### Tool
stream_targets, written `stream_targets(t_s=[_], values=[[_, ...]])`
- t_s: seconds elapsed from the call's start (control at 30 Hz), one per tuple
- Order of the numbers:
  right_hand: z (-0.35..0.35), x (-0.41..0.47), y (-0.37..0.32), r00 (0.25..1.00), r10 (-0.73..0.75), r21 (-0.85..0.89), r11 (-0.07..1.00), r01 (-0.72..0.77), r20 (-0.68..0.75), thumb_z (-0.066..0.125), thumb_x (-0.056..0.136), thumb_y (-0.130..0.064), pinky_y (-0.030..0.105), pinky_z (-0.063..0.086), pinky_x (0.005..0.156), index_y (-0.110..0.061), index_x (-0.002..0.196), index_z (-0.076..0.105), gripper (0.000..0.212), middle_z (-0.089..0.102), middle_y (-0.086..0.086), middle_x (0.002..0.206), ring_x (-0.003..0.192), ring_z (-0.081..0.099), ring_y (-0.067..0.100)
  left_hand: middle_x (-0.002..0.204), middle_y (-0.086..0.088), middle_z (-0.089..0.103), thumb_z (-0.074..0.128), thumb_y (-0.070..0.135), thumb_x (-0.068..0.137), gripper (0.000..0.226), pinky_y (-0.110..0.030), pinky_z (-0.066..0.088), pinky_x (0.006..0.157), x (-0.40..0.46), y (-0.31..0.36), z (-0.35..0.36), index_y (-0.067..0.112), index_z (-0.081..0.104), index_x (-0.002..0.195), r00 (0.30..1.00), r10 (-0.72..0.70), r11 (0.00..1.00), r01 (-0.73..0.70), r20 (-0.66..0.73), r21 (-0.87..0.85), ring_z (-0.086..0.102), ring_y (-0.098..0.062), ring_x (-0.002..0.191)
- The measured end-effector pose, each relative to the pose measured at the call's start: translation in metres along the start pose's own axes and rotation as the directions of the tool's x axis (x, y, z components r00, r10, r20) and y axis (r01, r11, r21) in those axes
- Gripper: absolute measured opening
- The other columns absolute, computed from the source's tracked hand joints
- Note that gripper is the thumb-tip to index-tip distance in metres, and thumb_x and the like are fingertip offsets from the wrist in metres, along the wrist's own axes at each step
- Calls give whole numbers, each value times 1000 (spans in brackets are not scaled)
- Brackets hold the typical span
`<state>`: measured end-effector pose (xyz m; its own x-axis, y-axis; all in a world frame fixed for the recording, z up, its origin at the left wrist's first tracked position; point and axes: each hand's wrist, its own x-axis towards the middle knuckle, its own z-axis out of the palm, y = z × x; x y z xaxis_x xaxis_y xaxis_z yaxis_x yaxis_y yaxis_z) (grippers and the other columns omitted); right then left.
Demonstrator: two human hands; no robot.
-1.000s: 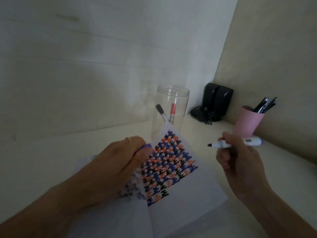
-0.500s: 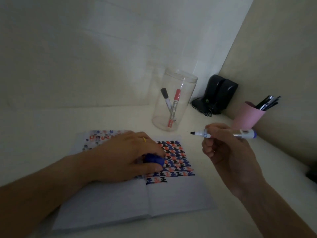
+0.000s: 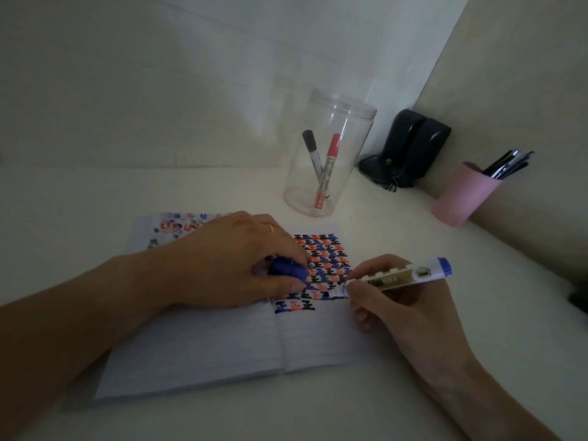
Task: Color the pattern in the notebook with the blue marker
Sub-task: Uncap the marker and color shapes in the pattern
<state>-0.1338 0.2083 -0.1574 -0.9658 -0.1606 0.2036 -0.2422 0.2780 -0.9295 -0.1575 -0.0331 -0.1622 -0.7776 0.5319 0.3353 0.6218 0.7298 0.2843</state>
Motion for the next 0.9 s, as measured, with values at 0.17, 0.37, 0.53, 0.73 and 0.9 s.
stream_targets(t_s=[0.17,0.37,0.53,0.73,0.9], values=[[0,-2,-2,1000,-1,-63,998,3,30,81,77,-8,28,58,54,-18,75,77,11,75,13,66,55,67,17,117,23,70,60,60,88,37,-32,48,98,0,2,-1,39,65,119,1000,-9,1000,10,6,-29,56,2,113],[0,-3,-1,999,-14,-112,994,19,44,83,75,-15,25,56,58,-18,78,79,6,78,6,70,60,71,13,118,21,71,60,59,88,38,-33,48,98,0,2,-1,38,66,119,1000,-11,1000,12,14,-19,56,0,113],[-1,-2,1,1000,-17,-159,987,17,2,82,75,-16,24,57,58,-20,75,78,6,77,2,68,59,71,11,118,22,70,59,61,87,39,-30,48,98,0,2,-1,39,66,119,1000,-14,1000,15,8,-21,56,1,113],[0,-2,2,999,-16,-122,992,19,27,82,76,-11,27,59,58,-19,75,78,9,77,6,68,59,70,14,119,23,70,59,61,87,38,-32,48,99,0,1,-1,40,66,119,1000,-14,999,14,11,-29,56,2,114],[-2,-2,1,999,-5,-124,992,11,51,81,76,-8,24,57,58,-19,73,78,12,76,3,67,58,69,11,120,22,70,60,60,88,38,-33,48,99,0,1,-1,40,66,120,1000,-21,999,22,19,-35,55,1,115]])
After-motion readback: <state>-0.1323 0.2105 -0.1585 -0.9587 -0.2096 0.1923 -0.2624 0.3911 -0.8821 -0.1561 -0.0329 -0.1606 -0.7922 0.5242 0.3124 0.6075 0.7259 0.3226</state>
